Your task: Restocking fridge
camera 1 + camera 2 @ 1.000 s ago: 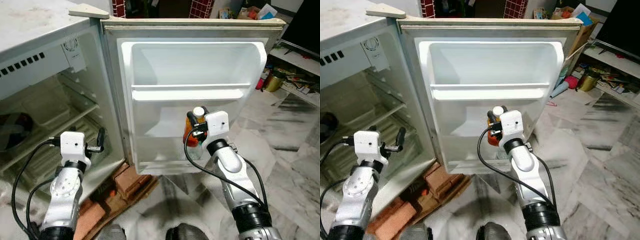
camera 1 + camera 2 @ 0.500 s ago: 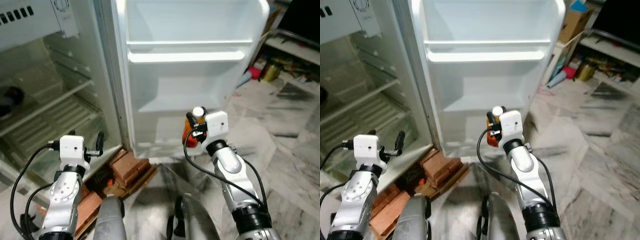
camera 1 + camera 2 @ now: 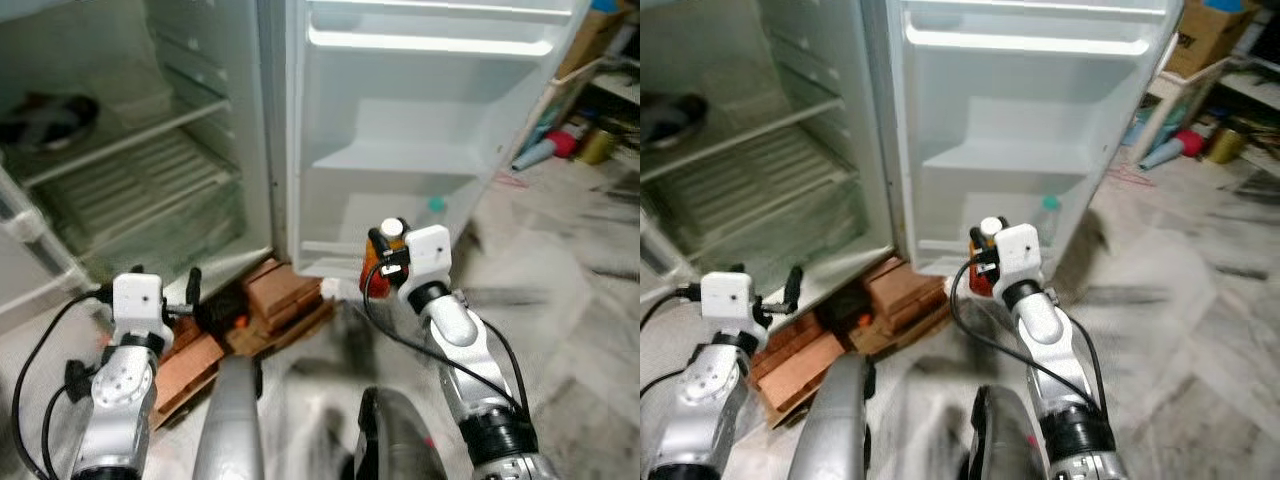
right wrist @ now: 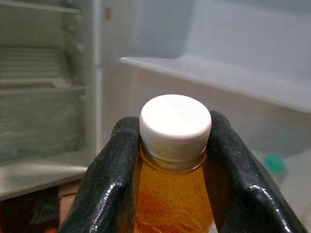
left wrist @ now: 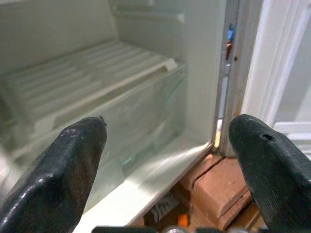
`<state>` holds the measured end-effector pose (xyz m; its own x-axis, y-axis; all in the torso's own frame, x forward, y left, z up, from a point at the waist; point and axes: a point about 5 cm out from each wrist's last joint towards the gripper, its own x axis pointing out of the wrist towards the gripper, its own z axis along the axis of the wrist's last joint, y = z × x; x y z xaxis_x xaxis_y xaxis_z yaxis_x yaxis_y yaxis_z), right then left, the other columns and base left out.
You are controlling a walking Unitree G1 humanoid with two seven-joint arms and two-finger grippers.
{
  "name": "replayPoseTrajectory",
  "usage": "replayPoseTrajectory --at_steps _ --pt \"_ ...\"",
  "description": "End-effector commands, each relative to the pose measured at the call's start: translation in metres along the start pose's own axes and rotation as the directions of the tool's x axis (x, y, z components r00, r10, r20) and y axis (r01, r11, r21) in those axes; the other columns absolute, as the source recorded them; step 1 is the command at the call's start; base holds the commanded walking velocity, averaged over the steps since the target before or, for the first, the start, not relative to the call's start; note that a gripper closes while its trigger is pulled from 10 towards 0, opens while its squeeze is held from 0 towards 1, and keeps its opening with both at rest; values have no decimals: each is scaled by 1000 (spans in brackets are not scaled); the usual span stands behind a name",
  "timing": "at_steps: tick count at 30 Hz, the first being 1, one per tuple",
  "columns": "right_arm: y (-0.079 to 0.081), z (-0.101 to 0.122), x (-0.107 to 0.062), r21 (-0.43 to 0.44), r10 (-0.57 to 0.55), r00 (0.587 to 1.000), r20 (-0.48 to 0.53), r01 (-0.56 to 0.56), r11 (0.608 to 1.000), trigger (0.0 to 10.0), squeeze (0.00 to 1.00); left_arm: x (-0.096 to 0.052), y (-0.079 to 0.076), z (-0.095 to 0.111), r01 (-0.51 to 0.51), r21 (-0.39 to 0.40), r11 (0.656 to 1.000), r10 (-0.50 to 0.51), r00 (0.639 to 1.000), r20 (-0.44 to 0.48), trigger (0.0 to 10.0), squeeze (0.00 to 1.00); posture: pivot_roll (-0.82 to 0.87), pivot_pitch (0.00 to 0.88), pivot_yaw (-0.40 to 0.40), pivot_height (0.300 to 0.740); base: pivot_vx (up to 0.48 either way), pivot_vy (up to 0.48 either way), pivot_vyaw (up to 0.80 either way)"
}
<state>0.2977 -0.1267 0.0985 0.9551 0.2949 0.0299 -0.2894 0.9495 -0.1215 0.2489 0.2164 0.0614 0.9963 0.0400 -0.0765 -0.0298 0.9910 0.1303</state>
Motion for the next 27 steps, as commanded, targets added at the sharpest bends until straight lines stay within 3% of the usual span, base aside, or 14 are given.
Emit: replayPoseTrajectory --at_steps 1,7,27 --pt "-6 7 1 -10 -16 999 38 16 1000 10000 0 2 -3 6 12 8 1000 -12 1000 27 10000 0 72 65 -56 611 0 0 0" --pt "-5 8 2 -20 -20 999 45 21 1000 10000 0 2 -2 7 20 2 1000 -20 999 36 10000 0 71 68 -53 611 0 0 0" --pt "-8 10 3 -30 -39 998 57 41 999 10000 0 3 -4 9 44 -3 999 -44 998 47 10000 0 64 81 -48 611 291 0 0"
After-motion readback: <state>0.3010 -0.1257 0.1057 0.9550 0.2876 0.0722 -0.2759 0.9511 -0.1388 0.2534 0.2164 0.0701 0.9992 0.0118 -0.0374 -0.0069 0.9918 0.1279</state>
